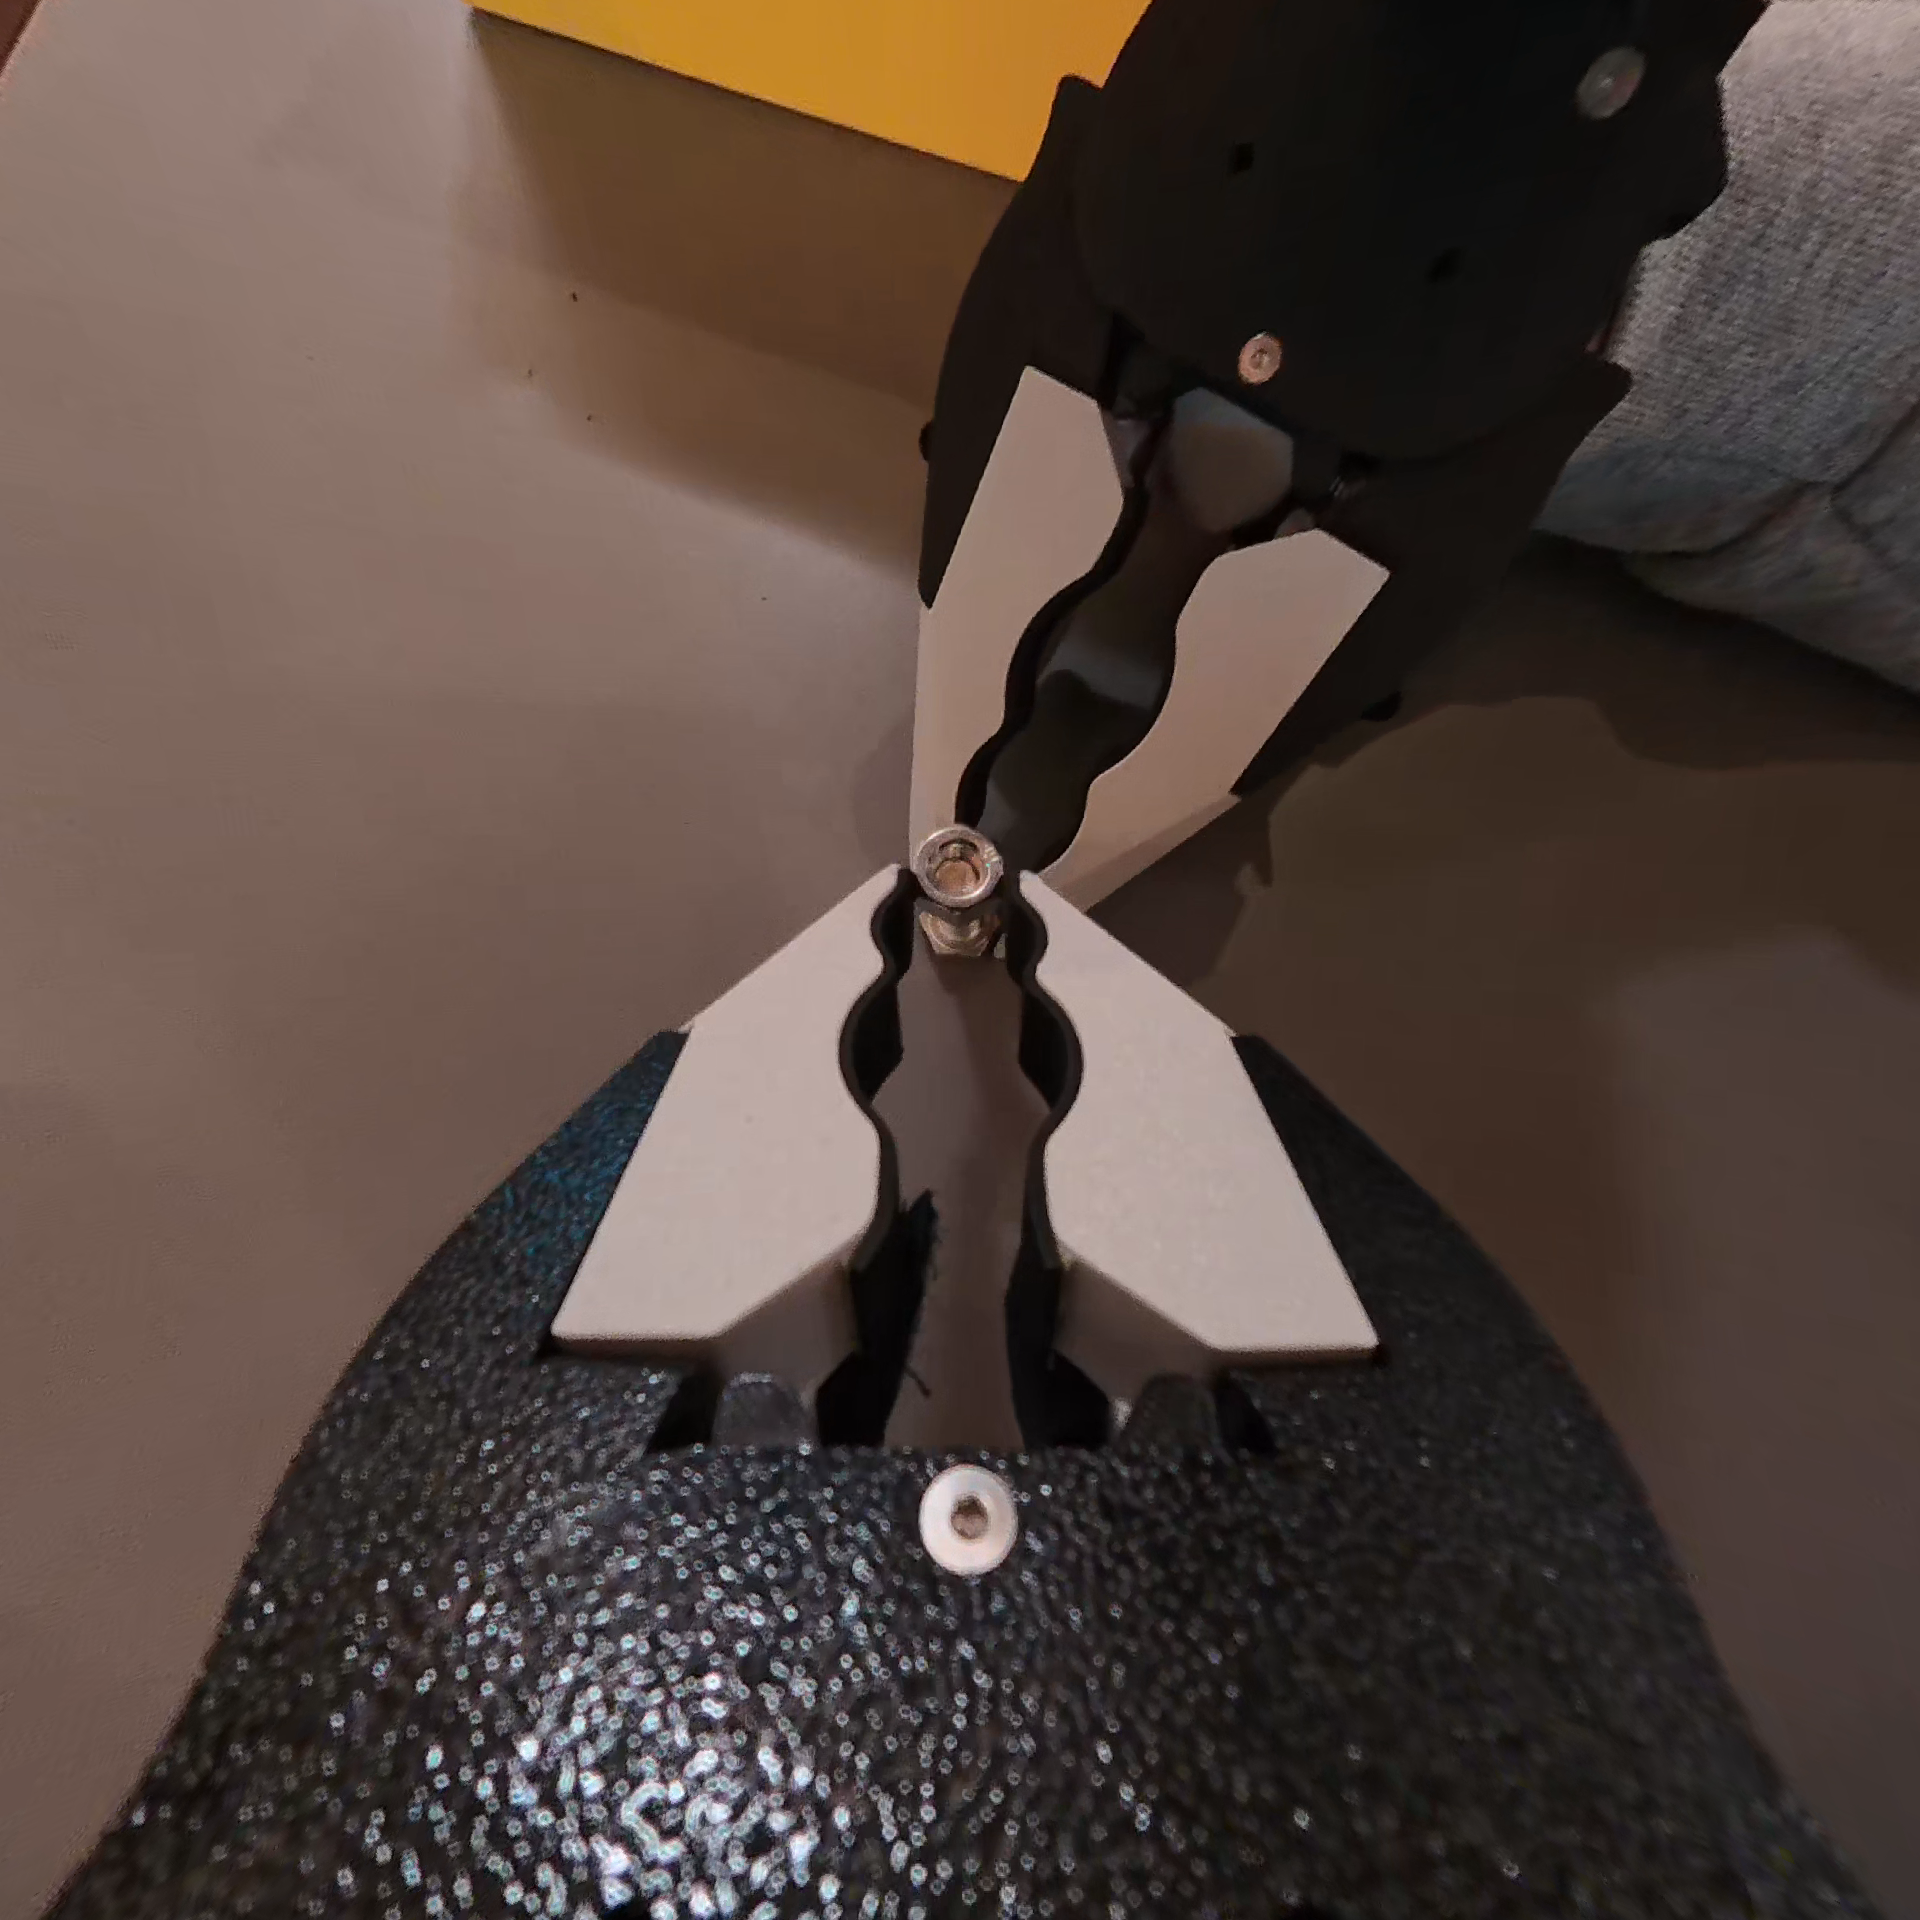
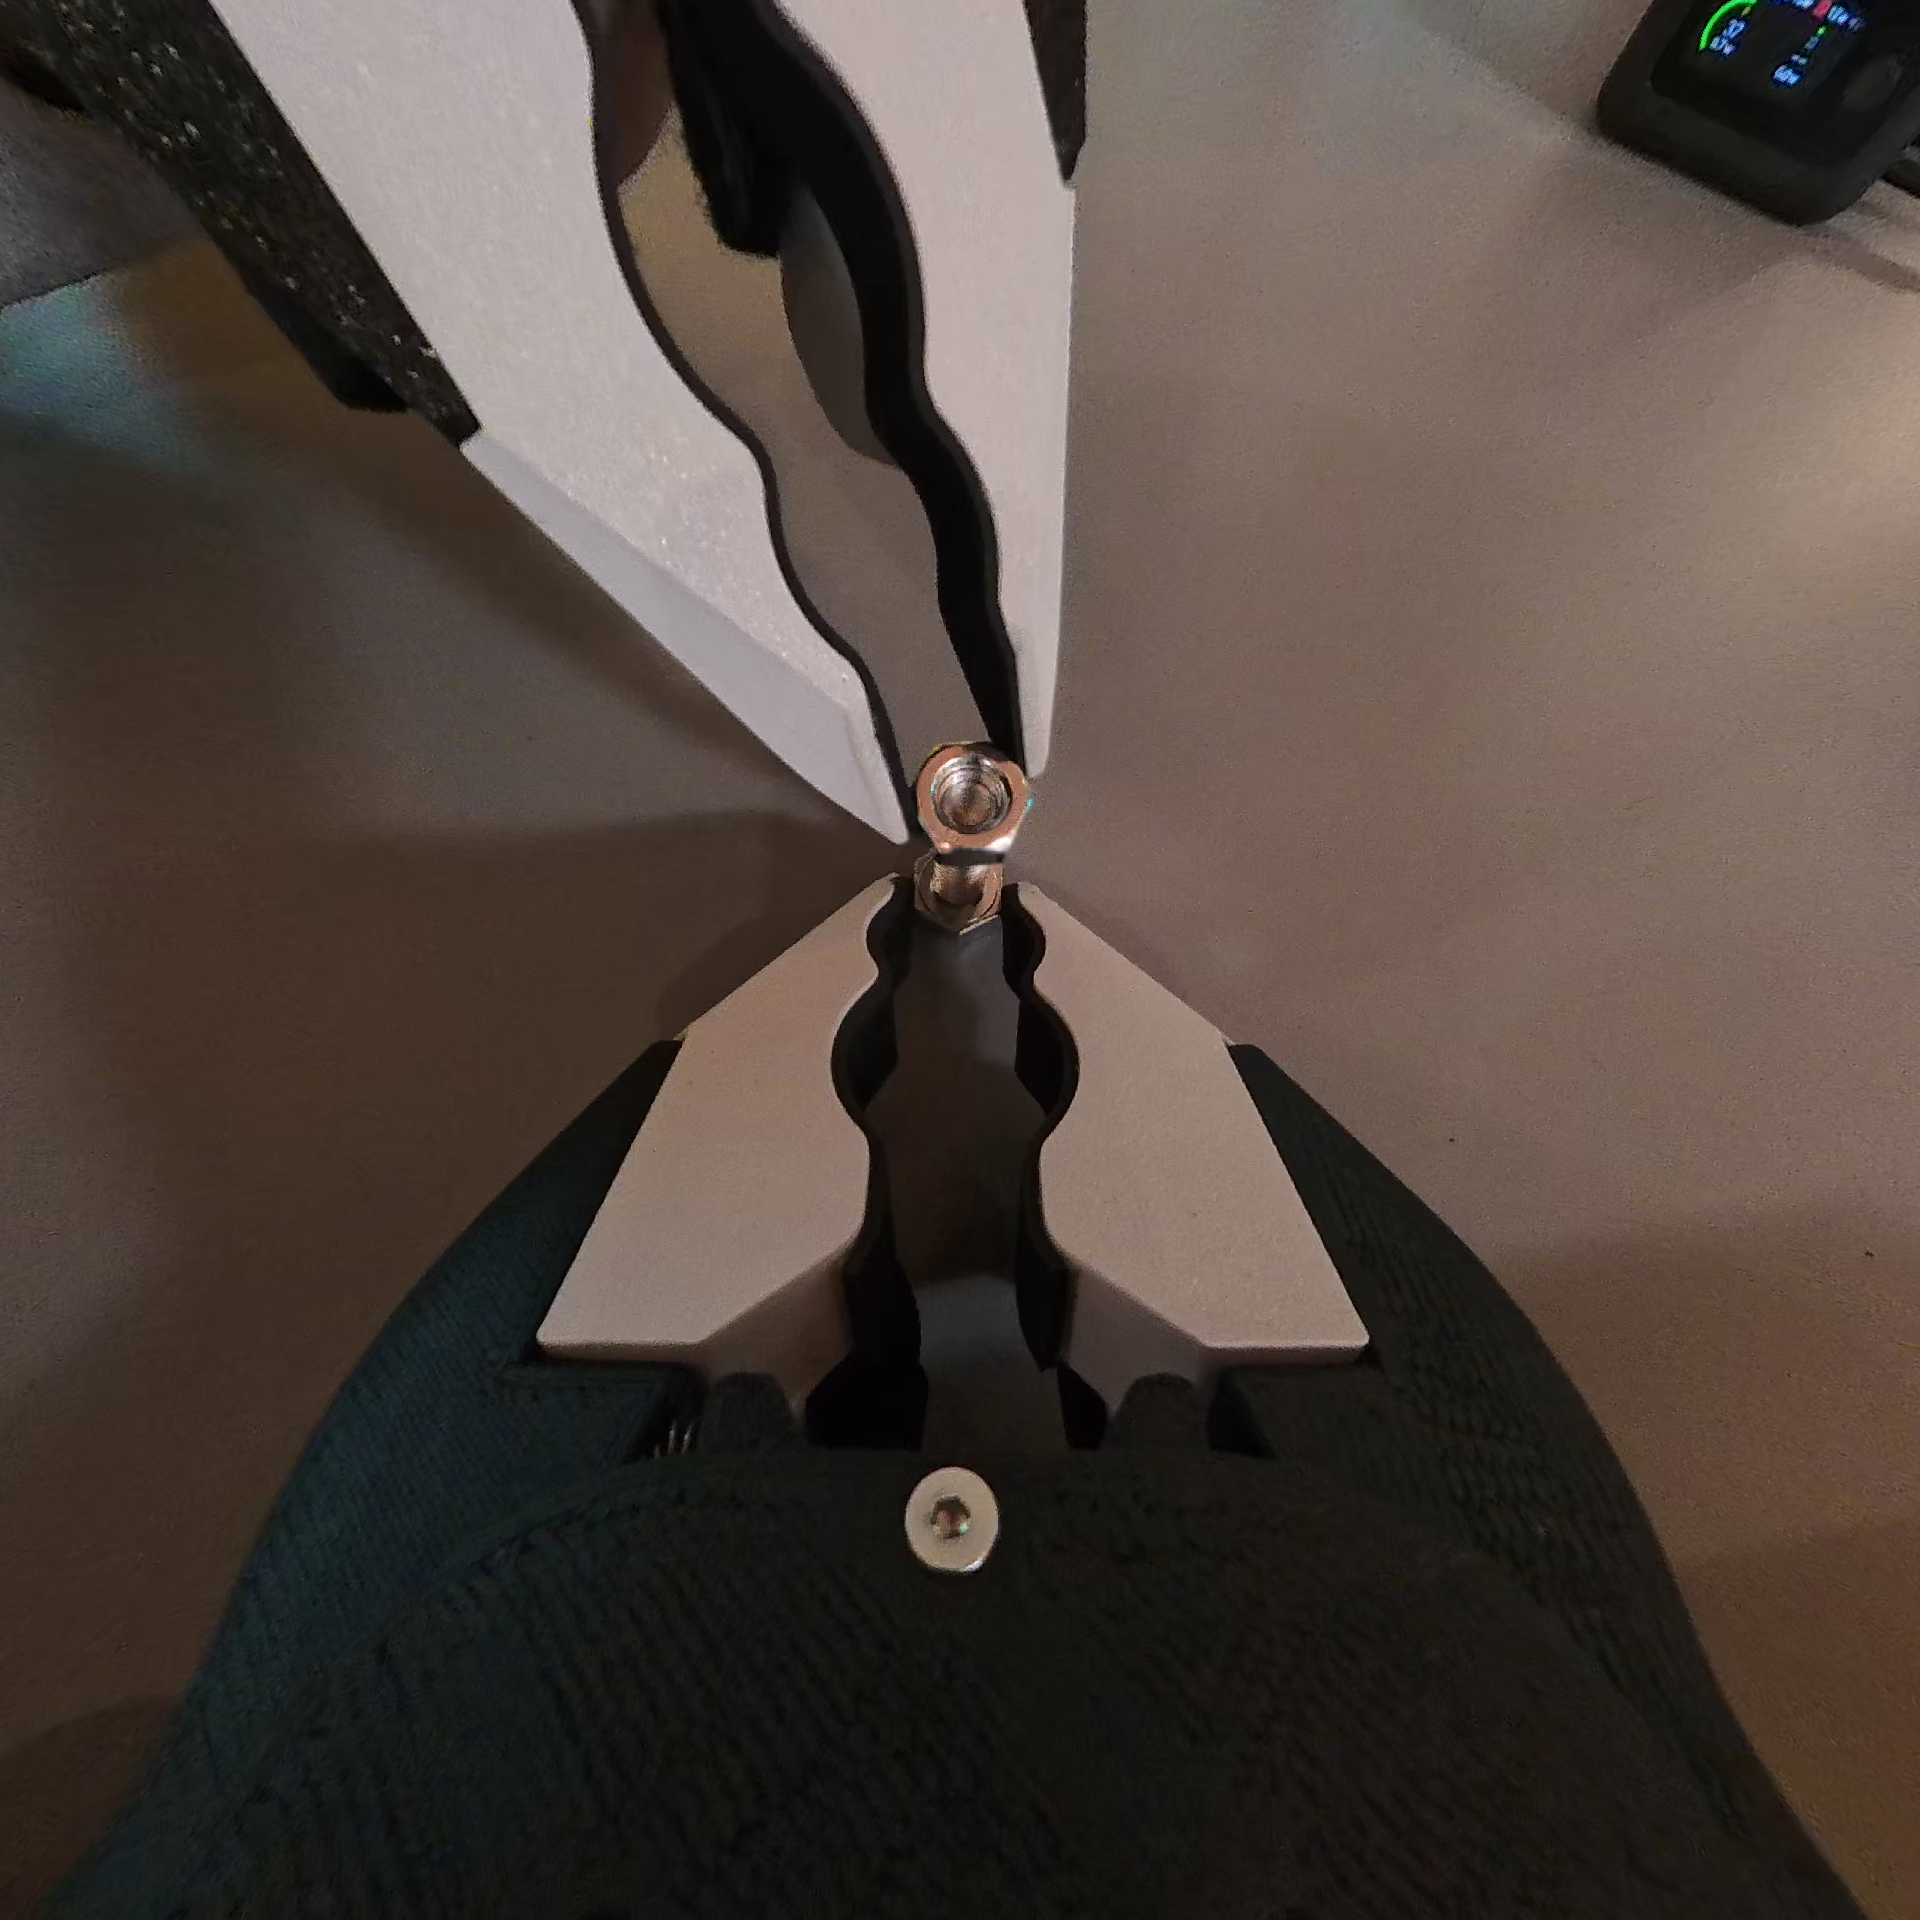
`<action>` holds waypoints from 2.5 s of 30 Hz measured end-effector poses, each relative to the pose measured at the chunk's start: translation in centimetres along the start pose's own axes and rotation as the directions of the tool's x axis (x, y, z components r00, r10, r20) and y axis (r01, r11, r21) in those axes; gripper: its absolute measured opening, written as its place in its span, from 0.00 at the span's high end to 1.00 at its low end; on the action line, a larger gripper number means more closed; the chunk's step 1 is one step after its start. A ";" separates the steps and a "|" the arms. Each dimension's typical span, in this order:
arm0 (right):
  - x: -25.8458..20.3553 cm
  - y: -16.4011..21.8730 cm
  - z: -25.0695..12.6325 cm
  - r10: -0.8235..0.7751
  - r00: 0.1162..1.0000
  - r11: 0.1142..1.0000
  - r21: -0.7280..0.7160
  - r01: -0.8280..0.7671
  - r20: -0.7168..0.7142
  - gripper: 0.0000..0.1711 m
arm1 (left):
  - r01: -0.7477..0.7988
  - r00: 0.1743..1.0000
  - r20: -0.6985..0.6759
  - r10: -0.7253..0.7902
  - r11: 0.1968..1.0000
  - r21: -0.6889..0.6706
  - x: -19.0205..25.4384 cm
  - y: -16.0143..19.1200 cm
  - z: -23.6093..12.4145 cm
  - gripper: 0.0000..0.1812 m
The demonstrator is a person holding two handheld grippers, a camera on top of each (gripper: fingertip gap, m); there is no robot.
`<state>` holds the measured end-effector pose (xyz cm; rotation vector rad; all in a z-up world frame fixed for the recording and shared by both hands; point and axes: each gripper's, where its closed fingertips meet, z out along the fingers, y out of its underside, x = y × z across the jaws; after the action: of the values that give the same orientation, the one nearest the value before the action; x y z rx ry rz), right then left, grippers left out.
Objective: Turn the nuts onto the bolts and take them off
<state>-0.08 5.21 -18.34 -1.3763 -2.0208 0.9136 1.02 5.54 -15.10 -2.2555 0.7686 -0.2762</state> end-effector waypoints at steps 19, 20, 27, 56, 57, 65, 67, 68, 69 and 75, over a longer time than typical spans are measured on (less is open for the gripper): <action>0.0 0.0 0.0 0.000 1.000 1.000 0.001 0.000 0.001 0.90 | 0.126 0.990 -0.071 -0.125 0.992 0.005 0.0 0.3 0.0 0.92; 0.0 0.0 0.0 0.000 1.000 1.000 0.001 0.000 0.001 0.90 | 0.124 0.990 -0.073 -0.124 0.992 0.004 0.1 0.3 0.0 0.92; 0.0 0.0 0.0 0.001 1.000 1.000 0.001 -0.001 0.001 0.90 | 0.125 0.988 -0.092 -0.125 0.992 0.000 0.3 0.8 -0.4 0.86; -0.5 -0.4 -0.1 -0.026 0.999 0.999 0.029 0.026 0.027 0.90 | 0.131 0.988 -0.113 -0.102 0.946 0.295 -0.2 -0.1 -1.6 0.75; -0.6 -0.5 -0.1 -0.032 0.999 0.999 0.036 0.031 0.026 0.91 | 0.138 0.988 -0.111 -0.109 0.944 0.299 -0.3 -0.1 -1.5 0.75; -1.1 -1.5 -0.6 -0.048 0.998 0.995 0.094 0.045 0.039 0.91 | 0.151 0.987 -0.097 -0.128 0.941 0.303 -1.1 0.3 -1.8 0.75; -1.0 -1.6 -0.7 -0.048 0.998 0.994 0.104 0.044 0.039 0.91 | 0.152 0.988 -0.080 -0.134 0.942 0.298 -1.5 0.8 -2.2 0.75; -1.0 -1.6 -0.7 -0.046 0.998 0.994 0.105 0.042 0.038 0.91 | 0.156 0.987 -0.086 -0.136 0.939 0.307 -1.6 0.8 -2.5 0.73; -1.0 -1.6 -0.8 -0.045 0.998 0.994 0.105 0.041 0.036 0.91 | 0.166 0.985 -0.106 -0.139 0.931 0.326 -1.5 0.6 -2.7 0.70; -1.7 -2.0 -0.6 -0.070 0.996 0.991 0.116 0.063 0.054 0.91 | 0.136 0.989 -0.107 -0.105 0.926 0.351 -0.7 -0.8 -2.0 0.67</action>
<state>-0.19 3.24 -16.49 -1.2272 -2.0112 1.0333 -0.05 5.23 -13.09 -1.9553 0.5695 -0.5317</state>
